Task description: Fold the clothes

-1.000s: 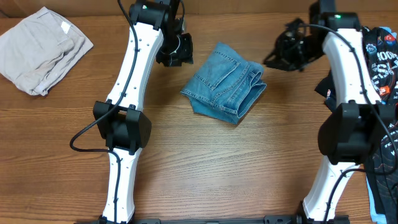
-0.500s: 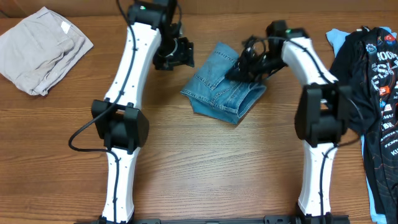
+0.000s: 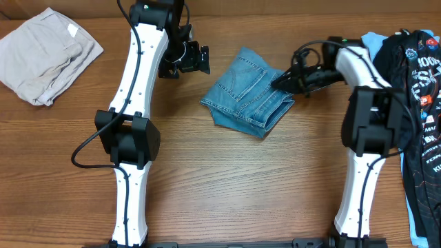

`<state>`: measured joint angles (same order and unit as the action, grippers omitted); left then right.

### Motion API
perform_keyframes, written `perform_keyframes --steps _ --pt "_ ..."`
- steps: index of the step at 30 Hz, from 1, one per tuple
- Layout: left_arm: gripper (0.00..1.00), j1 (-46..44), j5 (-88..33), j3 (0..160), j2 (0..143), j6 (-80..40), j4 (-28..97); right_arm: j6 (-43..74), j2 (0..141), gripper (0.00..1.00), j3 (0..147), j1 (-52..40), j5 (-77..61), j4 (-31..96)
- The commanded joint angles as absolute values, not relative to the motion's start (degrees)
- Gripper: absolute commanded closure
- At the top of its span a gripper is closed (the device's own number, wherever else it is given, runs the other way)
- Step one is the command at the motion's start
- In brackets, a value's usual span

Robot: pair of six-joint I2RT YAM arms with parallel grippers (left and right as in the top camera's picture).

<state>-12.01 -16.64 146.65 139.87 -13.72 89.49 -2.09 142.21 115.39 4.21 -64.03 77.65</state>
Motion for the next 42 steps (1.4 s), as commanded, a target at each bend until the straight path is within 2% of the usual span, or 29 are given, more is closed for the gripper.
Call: perform_keyframes --steps 1,4,7,16,23,25,29,30,33,36,38,42 --pt "0.00 -12.34 -15.81 146.30 139.17 -12.82 88.84 -6.57 132.84 0.82 117.89 2.68 -67.33 80.03" --pt "0.00 -12.29 -15.16 146.30 139.17 -12.84 87.85 -8.08 131.13 0.74 117.89 0.25 -67.09 82.52" --pt "0.00 -11.99 -14.83 146.30 139.17 -12.86 87.44 -8.95 131.39 0.74 117.12 -3.16 -66.98 83.72" --pt "0.01 -8.58 -14.83 146.30 139.17 -12.84 88.44 -7.42 132.03 0.81 104.92 -11.70 -65.12 76.31" --pt "0.03 -3.97 -14.09 146.30 139.17 -12.75 88.47 3.01 132.03 0.82 91.00 -11.14 -57.25 60.16" --pt "0.03 -2.35 -12.80 146.30 139.17 -12.34 88.49 3.79 132.03 0.87 90.83 -10.39 -55.51 59.66" --pt "0.03 0.84 -8.43 146.36 139.04 -12.03 88.73 4.34 130.63 0.88 93.45 -8.95 -54.48 61.17" --pt "0.03 1.96 -7.14 146.39 138.93 -12.10 88.95 4.38 129.91 0.87 94.63 -8.73 -52.84 61.91" --pt "0.03 5.34 -3.46 146.43 138.69 -13.43 89.76 4.78 128.27 0.70 98.45 -8.49 -46.61 64.93" --pt "0.03 9.50 -0.38 146.41 138.67 -14.50 90.02 4.78 127.46 0.31 102.48 -8.49 -41.63 68.16" --pt "0.04 12.16 0.97 146.41 138.67 -15.46 89.73 4.80 127.35 0.27 103.96 -8.58 -40.86 68.99" --pt "0.18 17.67 3.68 146.43 138.67 -15.84 87.79 5.37 127.35 0.27 104.12 -8.60 -40.29 68.01"
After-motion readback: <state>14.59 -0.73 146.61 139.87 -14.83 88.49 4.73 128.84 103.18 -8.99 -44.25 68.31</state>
